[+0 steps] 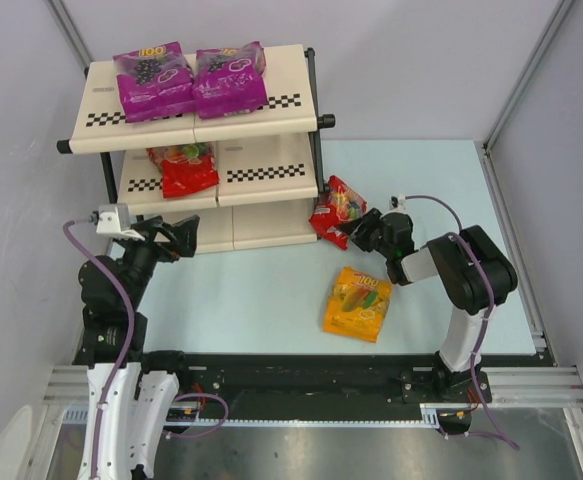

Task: Place and organize the candy bags onto the shelf

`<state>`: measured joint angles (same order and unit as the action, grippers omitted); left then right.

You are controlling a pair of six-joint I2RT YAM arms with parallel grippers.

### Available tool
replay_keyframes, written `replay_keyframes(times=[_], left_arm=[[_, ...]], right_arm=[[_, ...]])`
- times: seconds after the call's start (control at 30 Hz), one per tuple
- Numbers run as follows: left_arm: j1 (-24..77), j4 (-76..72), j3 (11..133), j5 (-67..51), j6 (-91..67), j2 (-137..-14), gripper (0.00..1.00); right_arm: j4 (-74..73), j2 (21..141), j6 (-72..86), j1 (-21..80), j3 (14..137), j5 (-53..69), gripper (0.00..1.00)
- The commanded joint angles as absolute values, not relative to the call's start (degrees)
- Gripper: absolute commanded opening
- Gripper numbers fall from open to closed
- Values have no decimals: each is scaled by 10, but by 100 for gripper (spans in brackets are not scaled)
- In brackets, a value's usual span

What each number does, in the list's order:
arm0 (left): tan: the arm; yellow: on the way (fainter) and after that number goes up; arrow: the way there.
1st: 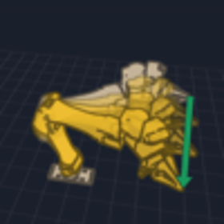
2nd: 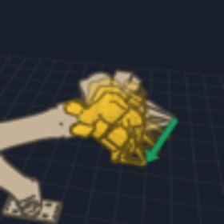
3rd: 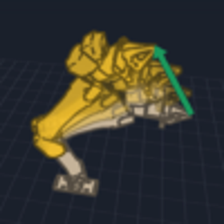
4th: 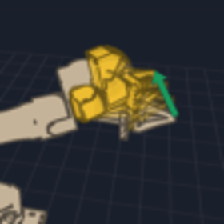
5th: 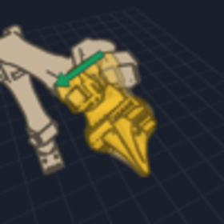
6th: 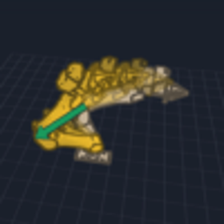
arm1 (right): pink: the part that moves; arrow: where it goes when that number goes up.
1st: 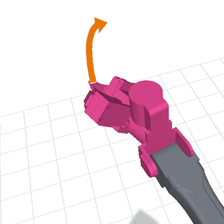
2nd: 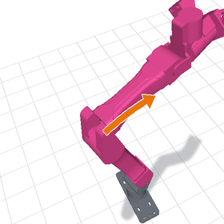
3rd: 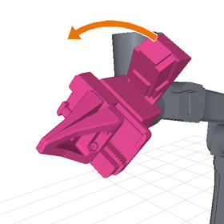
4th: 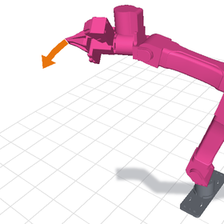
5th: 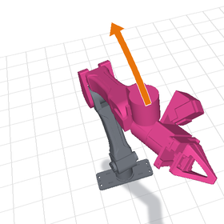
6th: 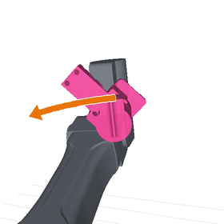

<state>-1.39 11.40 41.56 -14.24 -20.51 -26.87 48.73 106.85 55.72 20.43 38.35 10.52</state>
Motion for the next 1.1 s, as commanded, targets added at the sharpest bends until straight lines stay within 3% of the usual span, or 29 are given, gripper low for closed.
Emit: replay_keyframes(times=[0.0,0.1,0.27,0.53,0.7,0.83,0.9,0.93,0.97,1.03,1.07], left_arm=[[-12,114,410,-157,-208,-263,99],[-12,115,405,-159,-211,-259,99],[-13,125,410,-163,-211,-248,99],[-13,176,443,-199,-214,-243,99],[-13,221,466,-226,-207,-228,98],[-12,257,475,-241,-201,-210,99],[-12,265,472,-250,-203,-203,98],[-13,269,468,-251,-204,-196,98],[-13,271,466,-254,-207,-193,98],[-13,279,461,-265,-207,-186,98],[-13,280,459,-268,-208,-185,98]], right_arm=[[536,1078,550,202,400,123,15],[513,1046,530,200,395,125,0],[411,896,428,202,382,98,0],[120,616,277,259,399,80,0],[-52,513,251,353,406,79,0],[-143,497,251,465,398,6,0],[-152,505,251,523,385,0,6],[-165,511,257,535,381,-37,16],[-175,514,264,555,377,-52,39],[-196,505,284,569,375,-104,46],[-202,495,293,578,374,-132,57]])
